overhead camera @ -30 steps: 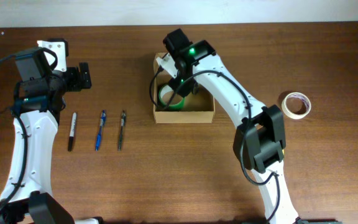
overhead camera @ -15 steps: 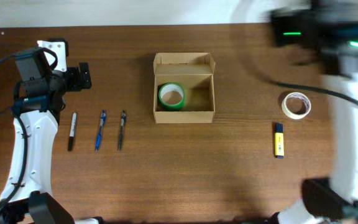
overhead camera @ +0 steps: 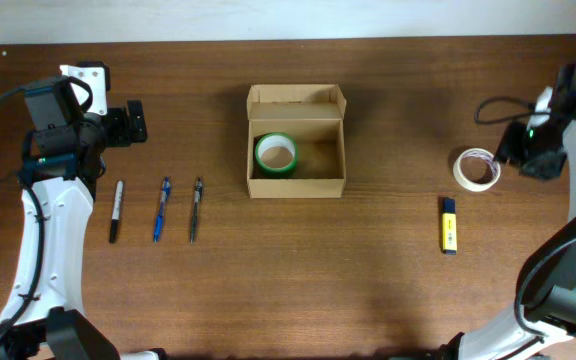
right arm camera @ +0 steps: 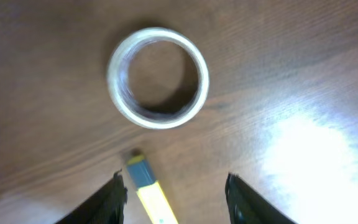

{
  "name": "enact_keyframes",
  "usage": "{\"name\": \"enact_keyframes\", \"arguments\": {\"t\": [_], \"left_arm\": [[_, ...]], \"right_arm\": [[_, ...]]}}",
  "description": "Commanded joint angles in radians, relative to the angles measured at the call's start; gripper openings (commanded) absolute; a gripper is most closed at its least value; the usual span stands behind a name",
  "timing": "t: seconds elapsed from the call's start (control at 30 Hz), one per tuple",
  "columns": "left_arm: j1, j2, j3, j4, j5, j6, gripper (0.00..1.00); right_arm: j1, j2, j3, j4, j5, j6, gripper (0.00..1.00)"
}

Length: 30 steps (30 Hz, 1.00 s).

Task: Pack container
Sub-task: 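Grasp the white tape roll with the right gripper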

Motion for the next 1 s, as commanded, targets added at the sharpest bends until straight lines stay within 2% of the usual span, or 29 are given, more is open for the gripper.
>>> {"name": "enact_keyframes", "arguments": {"t": [0.0, 0.3, 0.57, 0.97], "left_arm": [[0.008, 0.009, 0.022, 0.002, 0.015, 0.016, 0.99], [0.008, 0.009, 0.022, 0.002, 0.015, 0.016, 0.99], [0.008, 0.009, 0.022, 0.002, 0.015, 0.016, 0.99], [0.008, 0.009, 0.022, 0.002, 0.015, 0.016, 0.99]], "right_arm": [[-0.019, -0.034, -0.109, 0.086, -0.018, 0.016, 0.52], [-0.022, -0.032, -0.34, 0.363, 0.018, 0.075, 0.53], [-0.022, -0.001, -0.343, 0.417, 0.02, 0.099, 0.53], [-0.022, 0.079, -0.343, 0.449, 0.033, 0.217, 0.53]]}}
